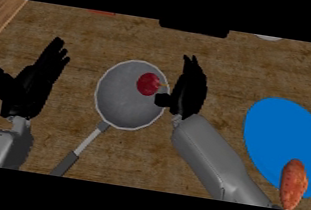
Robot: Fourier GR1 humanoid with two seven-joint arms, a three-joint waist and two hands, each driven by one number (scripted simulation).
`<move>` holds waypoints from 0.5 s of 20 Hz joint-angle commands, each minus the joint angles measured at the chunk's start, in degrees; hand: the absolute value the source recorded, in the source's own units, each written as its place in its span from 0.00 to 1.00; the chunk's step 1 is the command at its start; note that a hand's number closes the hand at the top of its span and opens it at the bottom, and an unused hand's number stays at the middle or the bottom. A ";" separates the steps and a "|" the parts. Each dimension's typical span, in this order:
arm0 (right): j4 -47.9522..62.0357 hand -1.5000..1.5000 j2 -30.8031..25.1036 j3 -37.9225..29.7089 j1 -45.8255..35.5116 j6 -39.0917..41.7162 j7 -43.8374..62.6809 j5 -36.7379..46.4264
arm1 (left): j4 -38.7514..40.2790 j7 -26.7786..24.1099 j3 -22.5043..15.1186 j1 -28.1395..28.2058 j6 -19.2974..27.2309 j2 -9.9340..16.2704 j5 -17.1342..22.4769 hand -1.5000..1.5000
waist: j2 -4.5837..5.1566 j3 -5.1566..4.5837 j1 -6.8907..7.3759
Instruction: Pick the pear from the plate and place it in the pan
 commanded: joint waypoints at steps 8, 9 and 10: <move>-25.42 0.00 -0.37 -0.05 20.79 -19.52 -7.19 -2.14 | -3.14 -0.32 1.33 4.80 -0.35 0.83 0.52 0.50 | -1.14 0.01 -3.51; -29.09 0.00 -0.98 1.78 24.57 -20.56 -8.51 -1.48 | -2.26 1.48 1.51 3.27 1.57 0.50 -0.38 0.50 | -1.17 0.02 -4.17; -33.85 0.00 -1.92 1.99 26.04 -19.25 -7.96 -1.32 | -2.81 0.64 2.64 4.07 0.58 1.75 0.20 0.50 | -1.31 -0.02 -4.29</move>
